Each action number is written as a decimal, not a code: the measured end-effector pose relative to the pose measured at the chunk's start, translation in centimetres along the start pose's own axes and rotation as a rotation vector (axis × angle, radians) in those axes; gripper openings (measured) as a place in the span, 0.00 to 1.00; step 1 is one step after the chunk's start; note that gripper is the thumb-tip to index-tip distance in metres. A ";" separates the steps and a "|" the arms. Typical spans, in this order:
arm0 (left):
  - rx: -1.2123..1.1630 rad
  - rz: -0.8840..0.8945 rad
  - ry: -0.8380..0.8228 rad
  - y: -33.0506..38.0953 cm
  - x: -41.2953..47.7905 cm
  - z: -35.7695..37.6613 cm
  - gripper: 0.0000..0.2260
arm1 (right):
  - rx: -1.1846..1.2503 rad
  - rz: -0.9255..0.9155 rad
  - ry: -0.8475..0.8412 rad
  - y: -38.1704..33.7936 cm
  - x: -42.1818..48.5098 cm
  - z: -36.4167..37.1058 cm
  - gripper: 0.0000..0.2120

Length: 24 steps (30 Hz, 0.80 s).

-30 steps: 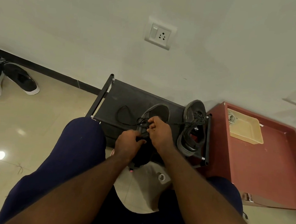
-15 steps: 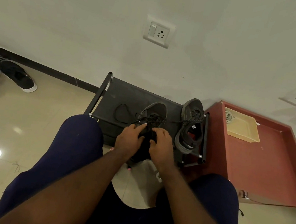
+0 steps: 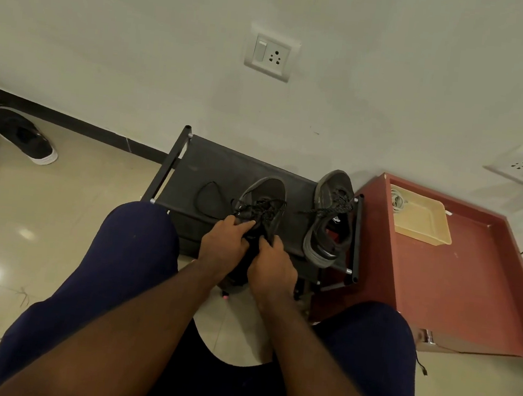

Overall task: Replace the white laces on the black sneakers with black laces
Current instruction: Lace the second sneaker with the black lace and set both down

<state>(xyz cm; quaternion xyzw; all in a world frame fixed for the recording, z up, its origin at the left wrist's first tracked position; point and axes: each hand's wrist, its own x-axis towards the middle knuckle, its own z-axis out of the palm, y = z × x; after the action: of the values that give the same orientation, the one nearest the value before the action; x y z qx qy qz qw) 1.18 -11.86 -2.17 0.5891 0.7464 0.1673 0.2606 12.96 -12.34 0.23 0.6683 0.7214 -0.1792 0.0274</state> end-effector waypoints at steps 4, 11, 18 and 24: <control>-0.079 0.004 0.017 -0.3 0.2 -0.1 0.21 | 0.124 0.079 -0.065 -1.2 0.9 0.5 0.20; -0.113 0.017 0.007 -0.6 0.7 -0.2 0.20 | 0.162 0.093 0.107 -1.3 2.3 1.1 0.16; -0.114 0.024 0.017 -0.9 0.9 -0.7 0.20 | 0.132 0.069 0.156 -1.8 4.3 0.4 0.12; -0.154 0.023 0.032 -0.8 0.9 -0.7 0.18 | 0.144 0.015 0.128 -1.8 4.1 -0.2 0.15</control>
<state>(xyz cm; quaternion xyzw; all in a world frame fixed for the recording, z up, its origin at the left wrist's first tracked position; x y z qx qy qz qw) -0.06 -11.20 -2.20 0.5731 0.7286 0.2363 0.2912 10.79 -8.47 -0.36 0.6841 0.7019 -0.1875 -0.0657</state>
